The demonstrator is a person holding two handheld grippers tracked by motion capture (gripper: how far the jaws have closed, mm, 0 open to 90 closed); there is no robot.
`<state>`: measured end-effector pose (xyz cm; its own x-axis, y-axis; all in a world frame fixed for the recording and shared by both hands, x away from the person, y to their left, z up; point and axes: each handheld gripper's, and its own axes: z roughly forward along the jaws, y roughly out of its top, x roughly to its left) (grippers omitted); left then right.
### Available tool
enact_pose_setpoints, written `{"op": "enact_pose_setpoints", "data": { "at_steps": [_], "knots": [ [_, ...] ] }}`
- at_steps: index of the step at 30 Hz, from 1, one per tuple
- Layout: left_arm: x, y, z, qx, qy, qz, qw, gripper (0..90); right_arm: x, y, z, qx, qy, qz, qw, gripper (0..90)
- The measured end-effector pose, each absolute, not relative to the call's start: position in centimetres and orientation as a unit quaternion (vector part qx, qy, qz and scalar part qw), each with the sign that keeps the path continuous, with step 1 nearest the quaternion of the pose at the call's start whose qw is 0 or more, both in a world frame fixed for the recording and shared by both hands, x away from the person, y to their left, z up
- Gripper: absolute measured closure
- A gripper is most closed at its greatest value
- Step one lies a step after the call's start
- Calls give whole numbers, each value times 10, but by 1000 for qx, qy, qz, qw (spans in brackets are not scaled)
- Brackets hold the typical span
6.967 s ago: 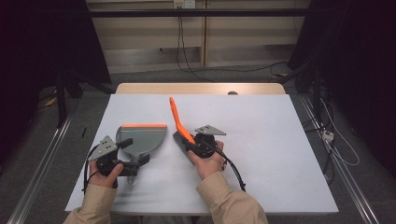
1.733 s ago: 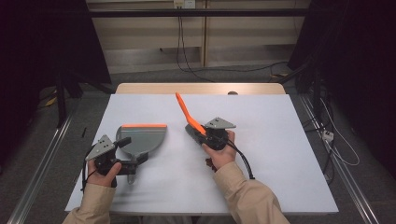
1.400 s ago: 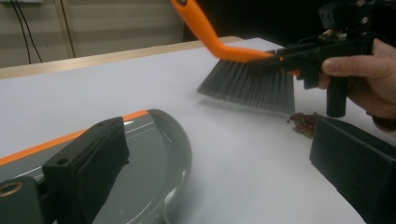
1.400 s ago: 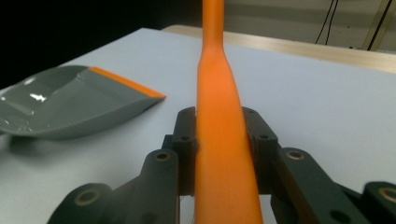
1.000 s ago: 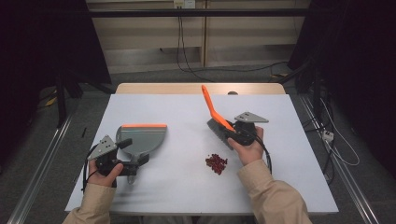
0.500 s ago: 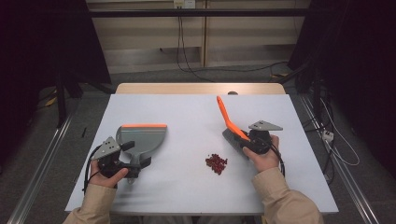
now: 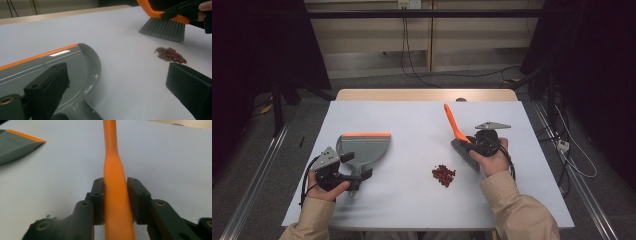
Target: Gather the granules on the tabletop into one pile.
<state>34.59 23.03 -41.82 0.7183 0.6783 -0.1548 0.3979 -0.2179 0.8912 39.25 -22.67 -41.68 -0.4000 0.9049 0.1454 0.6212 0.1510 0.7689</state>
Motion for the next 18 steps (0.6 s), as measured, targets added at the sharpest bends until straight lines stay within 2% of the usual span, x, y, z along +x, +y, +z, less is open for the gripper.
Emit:
{"op": "enact_pose_setpoints", "data": {
  "at_steps": [9, 18],
  "knots": [
    [341, 241, -428, 776, 383, 138, 482, 55, 388, -230, -416, 523, 741, 379, 185, 711],
    [345, 239, -433, 784, 404, 156, 445, 100, 383, -230, -416, 522, 728, 399, 198, 711]
  ]
}}
